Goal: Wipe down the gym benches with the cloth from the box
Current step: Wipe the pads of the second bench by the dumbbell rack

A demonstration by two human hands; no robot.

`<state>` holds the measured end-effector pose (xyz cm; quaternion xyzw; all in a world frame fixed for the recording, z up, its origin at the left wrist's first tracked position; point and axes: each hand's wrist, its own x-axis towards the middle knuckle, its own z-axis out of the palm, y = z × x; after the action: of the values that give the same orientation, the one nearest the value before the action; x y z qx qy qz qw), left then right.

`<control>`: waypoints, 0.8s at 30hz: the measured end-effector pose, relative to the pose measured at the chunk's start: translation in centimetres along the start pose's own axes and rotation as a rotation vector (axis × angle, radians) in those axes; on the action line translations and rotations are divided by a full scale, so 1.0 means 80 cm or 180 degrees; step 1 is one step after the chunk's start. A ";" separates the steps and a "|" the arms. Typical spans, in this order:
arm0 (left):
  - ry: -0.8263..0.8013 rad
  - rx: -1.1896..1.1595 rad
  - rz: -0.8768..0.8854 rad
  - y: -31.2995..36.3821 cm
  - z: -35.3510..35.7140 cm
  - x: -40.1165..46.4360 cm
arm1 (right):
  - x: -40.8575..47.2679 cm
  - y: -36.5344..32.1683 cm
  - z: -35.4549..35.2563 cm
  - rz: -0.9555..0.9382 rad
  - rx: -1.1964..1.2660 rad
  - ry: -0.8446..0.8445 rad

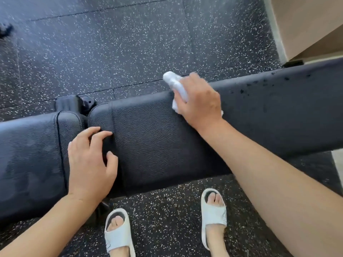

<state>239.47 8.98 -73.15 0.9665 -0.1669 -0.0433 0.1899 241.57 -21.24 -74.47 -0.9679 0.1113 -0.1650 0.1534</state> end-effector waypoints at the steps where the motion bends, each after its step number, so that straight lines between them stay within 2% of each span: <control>1: 0.0011 -0.0055 0.0075 0.008 0.000 0.009 | 0.013 0.031 -0.006 0.0192 -0.0059 0.0020; 4: 0.0016 -0.0088 0.0416 0.044 0.017 0.047 | 0.036 0.072 -0.014 0.0574 -0.0204 -0.0038; 7: -0.0017 -0.0084 0.0124 0.090 0.045 0.076 | 0.030 0.030 -0.010 0.0844 -0.0120 0.0052; 9: 0.0085 0.0049 -0.0210 0.108 0.064 0.074 | 0.007 -0.026 0.000 0.0562 0.0138 -0.0027; 12: 0.0213 0.0139 -0.0318 0.110 0.078 0.066 | -0.030 -0.084 0.006 -0.0005 0.0518 -0.0323; 14: 0.0230 0.0199 -0.0301 0.108 0.078 0.066 | -0.033 -0.066 0.002 -0.0371 0.0550 -0.0303; 16: 0.0260 0.0310 -0.0272 0.110 0.077 0.068 | -0.024 -0.016 -0.012 -0.0459 0.0212 -0.0289; 21: 0.0247 0.0427 -0.0272 0.111 0.079 0.069 | 0.002 0.133 -0.051 0.0746 -0.0256 0.0183; 24: 0.0241 0.0423 -0.0293 0.114 0.078 0.070 | 0.004 0.103 -0.038 0.1044 -0.0505 0.0266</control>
<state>241.01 -3.09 -75.51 0.9846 -0.1176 -0.0042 0.1293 239.47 -29.74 -74.38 -0.9381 0.2866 -0.1686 0.0966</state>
